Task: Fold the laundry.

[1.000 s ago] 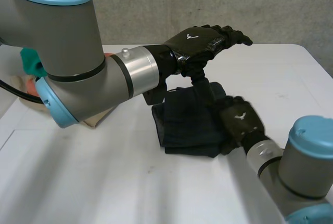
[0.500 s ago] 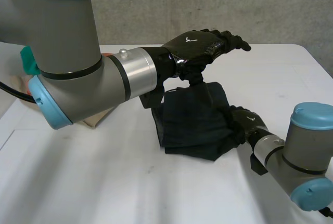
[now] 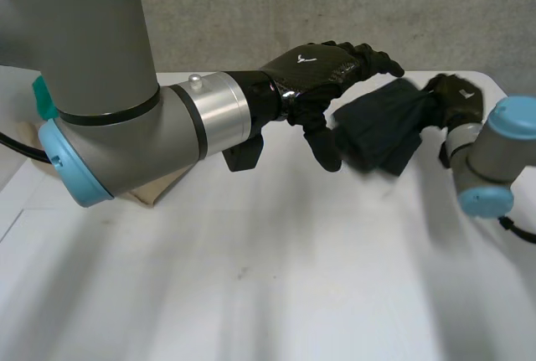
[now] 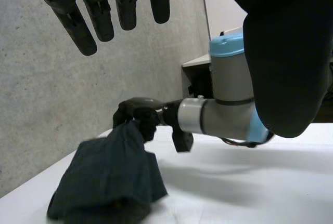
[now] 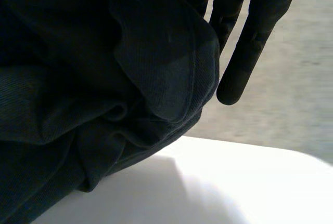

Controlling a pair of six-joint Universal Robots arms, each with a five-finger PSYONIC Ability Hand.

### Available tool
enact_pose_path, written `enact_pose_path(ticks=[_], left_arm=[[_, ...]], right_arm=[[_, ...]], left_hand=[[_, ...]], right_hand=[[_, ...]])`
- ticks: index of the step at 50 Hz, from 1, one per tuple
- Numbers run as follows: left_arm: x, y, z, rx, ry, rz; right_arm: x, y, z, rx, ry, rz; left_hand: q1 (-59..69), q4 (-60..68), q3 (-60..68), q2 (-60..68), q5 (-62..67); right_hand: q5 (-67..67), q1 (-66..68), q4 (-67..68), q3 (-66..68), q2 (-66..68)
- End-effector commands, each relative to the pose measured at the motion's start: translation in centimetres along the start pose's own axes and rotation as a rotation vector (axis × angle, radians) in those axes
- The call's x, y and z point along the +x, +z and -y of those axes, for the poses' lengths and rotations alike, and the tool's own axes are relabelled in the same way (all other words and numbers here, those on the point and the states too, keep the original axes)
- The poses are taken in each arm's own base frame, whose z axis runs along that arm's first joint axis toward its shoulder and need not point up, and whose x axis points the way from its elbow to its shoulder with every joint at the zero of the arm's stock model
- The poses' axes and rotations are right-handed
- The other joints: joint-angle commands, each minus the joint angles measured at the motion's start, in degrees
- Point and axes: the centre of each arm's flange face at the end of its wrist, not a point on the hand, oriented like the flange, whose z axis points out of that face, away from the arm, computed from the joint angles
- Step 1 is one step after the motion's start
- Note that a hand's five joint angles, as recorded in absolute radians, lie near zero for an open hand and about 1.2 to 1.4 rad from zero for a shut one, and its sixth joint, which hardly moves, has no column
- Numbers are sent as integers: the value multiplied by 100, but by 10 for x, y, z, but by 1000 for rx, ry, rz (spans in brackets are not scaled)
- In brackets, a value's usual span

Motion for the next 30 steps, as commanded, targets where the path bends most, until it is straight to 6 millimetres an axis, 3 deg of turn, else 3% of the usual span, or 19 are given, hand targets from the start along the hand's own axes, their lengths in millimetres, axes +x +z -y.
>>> enact_pose_path(ticks=[1,7,10,15,18,19,20,21,22,23,27,30], left_arm=[[-2,2,-3,-5,-4,2],[-2,4,-5,-8,-5,-1],[-1,5,-7,-13,-8,-5],[0,6,-9,-19,-11,-8],[1,7,-10,-20,-11,-12],[1,7,-11,-23,-13,-10],[1,6,-10,-21,-12,-12],[1,6,-10,-23,-13,-12],[1,6,-10,-23,-13,-10],[1,6,-10,-23,-10,-10],[-2,4,-8,-21,-13,-2],[-3,3,-8,-23,-15,1]], right_arm=[[72,54,12,109,-27,-205],[133,73,10,192,-99,-287],[148,71,4,172,-103,-303],[175,70,13,189,-114,-345],[181,70,15,185,-135,-350],[181,70,14,181,-146,-347],[181,70,14,173,-160,-338],[179,70,13,156,-195,-335],[179,69,14,151,-217,-339],[181,69,15,146,-241,-347],[202,64,23,138,-344,-482],[201,63,25,120,-430,-504]], left_hand=[[-80,-98,-180,-155,-287],[-80,-98,-180,-155,-287],[-80,-98,-180,-155,-287],[-80,-98,-180,-155,-287],[-80,-98,-180,-155,-287],[-80,-98,-180,-155,-287],[-80,-98,-180,-155,-287],[-80,-98,-180,-155,-287],[-80,-98,-180,-155,-287],[-80,-98,-180,-155,-287],[-80,-98,-180,-155,-287],[-80,-98,-180,-155,-287]], right_hand=[[1760,2110,1169,1656,1684],[1760,2110,1169,1656,1684],[1760,2110,1169,1656,1684],[1760,2110,1169,1656,1684],[1741,2091,1150,1637,1665],[-857,-507,-1448,-961,-933],[-4430,-4080,-5021,-4534,-4506],[-5182,-4832,-5773,-5286,-5258],[-4640,-4290,-5231,-4744,-4716],[-5240,-4890,-5831,-5344,-5316],[-5240,-4890,-5831,-5344,-5316],[-5240,-4890,-5831,-5344,-5316]])
